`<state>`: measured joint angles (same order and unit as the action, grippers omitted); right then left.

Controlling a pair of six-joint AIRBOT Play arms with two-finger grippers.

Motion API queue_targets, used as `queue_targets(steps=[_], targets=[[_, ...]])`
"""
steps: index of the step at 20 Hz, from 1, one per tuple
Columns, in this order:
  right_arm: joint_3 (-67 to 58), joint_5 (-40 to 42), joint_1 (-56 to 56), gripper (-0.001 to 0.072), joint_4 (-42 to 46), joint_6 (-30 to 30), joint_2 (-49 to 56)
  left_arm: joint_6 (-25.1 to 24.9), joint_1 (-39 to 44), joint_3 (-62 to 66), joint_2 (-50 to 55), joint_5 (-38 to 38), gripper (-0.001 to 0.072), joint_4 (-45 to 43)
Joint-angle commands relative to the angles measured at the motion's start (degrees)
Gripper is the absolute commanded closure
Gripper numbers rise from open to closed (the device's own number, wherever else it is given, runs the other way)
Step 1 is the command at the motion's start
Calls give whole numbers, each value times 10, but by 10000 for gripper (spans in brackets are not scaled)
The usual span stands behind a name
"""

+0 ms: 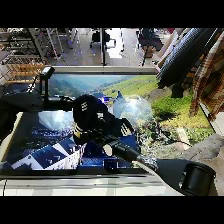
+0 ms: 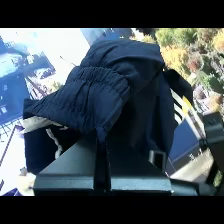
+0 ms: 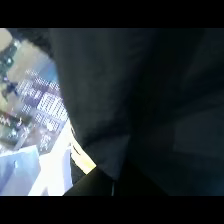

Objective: Fold the clothes and pants, and hang the long-sleeved shirts on hangers.

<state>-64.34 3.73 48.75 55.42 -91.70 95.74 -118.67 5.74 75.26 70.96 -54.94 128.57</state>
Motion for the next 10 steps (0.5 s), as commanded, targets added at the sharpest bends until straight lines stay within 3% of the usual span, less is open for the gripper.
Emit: queue_targets(steps=[1,3,6,8,10], targets=[[-9,-90,-29,695,11,-2,-28,2,-21,0,-1,-53,693,-16],[-9,-298,-87,696,121,3,-111,-4,-60,0,-3,-116,693,-20],[-13,-628,-184,696,216,79,-292,-28,-119,0,-12,-216,693,-12],[-36,-739,-239,698,212,122,-421,-29,-149,0,-30,-255,693,29],[-78,-775,-261,698,212,126,-515,-29,-162,0,-62,-301,693,56]])
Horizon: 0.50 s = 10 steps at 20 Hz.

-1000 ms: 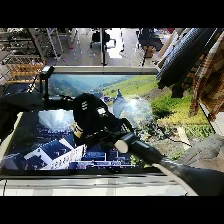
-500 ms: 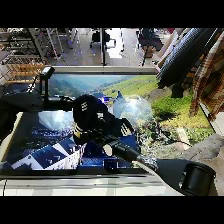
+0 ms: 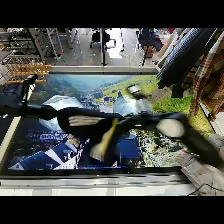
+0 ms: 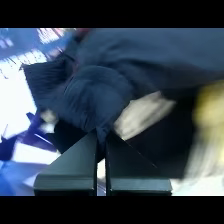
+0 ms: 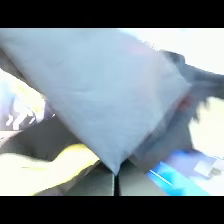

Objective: Fold the clothes and pants, and hang the long-sleeved shirts on hangers.

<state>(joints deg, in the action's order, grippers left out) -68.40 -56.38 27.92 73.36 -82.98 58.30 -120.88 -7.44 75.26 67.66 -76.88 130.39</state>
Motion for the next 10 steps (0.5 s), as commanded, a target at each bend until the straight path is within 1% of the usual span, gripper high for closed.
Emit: queue_targets(steps=[1,3,4,6,8,9,10], targets=[[-62,-174,-56,698,30,39,-171,-7,-32,0,-50,-110,693,38],[-122,-163,-56,697,27,43,-196,-7,-32,0,-97,-144,693,38],[-148,-148,-56,697,29,52,-190,-7,-32,0,-122,-139,693,38],[-159,-99,-56,697,32,86,-159,-4,-30,0,-154,-106,693,39],[-159,-64,-56,693,30,107,-85,11,-15,0,-156,-84,693,38],[-159,-50,-56,621,30,110,-38,14,1,0,-144,-74,693,38],[-159,-32,-56,501,31,110,16,14,17,0,-126,-60,693,38]])
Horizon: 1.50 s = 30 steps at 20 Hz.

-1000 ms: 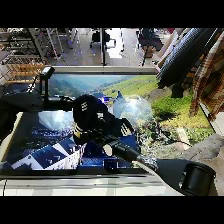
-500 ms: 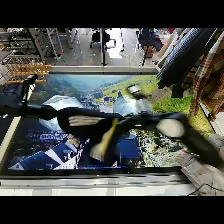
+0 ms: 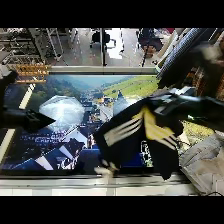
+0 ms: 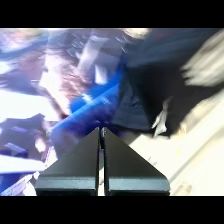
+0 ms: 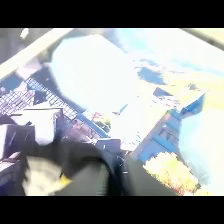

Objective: Fold the clothes and pants, and hang the long-sleeved shirts on hangers.

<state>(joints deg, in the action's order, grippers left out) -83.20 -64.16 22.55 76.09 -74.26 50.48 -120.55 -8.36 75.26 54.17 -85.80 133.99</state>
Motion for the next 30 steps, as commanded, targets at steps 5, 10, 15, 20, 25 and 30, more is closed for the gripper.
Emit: queue_targets(steps=[5,10,15,20,25,30], targets=[[-11,129,-23,176,6,18,339,16,126,0,193,89,578,2],[-11,41,-142,180,-162,64,365,75,209,-1,362,13,332,2],[65,-191,-273,290,-333,111,303,94,258,-87,351,35,340,48],[353,-115,-278,290,-381,121,106,127,305,-233,291,196,153,122],[548,-67,-275,291,-416,72,-60,196,416,-263,288,320,153,122],[612,-69,-275,291,-413,53,-100,233,470,-266,304,374,153,122]])
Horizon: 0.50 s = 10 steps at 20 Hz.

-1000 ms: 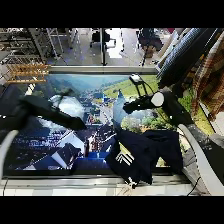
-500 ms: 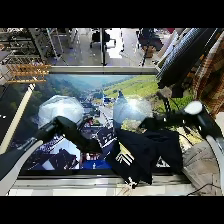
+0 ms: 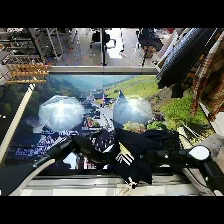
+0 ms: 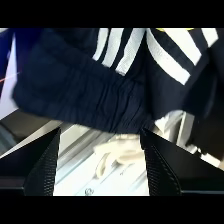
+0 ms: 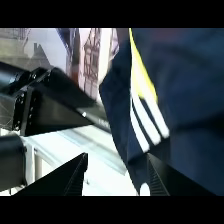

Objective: Fold the clothes and pants, and hang the long-sleeved shirts on hangers.

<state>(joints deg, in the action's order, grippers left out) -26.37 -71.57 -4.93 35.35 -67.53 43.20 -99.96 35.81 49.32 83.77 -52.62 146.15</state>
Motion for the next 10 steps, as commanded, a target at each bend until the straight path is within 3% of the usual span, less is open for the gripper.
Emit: queue_targets(steps=[1,6,8,10], targets=[[49,4,0,291,-5,-15,-27,33,28,-10,13,43,153,0],[52,37,0,292,23,-23,-27,54,26,-20,20,93,162,1],[52,58,0,292,28,-25,-26,65,26,-20,20,109,252,1],[52,63,0,292,28,-24,-21,68,26,-20,20,109,252,1]])
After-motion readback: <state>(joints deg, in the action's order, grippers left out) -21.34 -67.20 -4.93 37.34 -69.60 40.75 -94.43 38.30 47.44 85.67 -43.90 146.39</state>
